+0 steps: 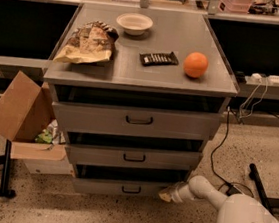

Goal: Close bottom drawer

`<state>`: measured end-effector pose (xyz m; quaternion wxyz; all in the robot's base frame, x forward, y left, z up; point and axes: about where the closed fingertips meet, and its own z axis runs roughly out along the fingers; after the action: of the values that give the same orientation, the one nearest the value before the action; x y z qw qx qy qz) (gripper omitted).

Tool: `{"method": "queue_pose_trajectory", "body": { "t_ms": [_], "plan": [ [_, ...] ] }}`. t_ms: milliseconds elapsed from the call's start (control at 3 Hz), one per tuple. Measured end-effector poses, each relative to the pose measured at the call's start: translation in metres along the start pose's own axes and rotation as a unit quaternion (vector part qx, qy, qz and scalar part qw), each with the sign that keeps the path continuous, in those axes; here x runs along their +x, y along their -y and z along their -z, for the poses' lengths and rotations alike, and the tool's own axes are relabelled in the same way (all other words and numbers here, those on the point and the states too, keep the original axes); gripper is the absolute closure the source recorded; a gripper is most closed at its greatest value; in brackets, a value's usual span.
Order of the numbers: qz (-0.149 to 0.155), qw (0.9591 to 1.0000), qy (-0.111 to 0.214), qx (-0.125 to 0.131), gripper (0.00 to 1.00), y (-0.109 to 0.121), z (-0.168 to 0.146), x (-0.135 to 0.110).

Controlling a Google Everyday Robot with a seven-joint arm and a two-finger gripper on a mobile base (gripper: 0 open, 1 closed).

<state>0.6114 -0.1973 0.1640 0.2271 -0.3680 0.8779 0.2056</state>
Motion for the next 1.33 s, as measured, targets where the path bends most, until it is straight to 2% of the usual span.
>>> {"method": "queue_pose_trajectory", "body": {
  "t_ms": [1333],
  "plan": [
    [0.007, 0.9999, 0.016, 0.001, 1.0, 0.004, -0.006, -0.021]
  ]
}}
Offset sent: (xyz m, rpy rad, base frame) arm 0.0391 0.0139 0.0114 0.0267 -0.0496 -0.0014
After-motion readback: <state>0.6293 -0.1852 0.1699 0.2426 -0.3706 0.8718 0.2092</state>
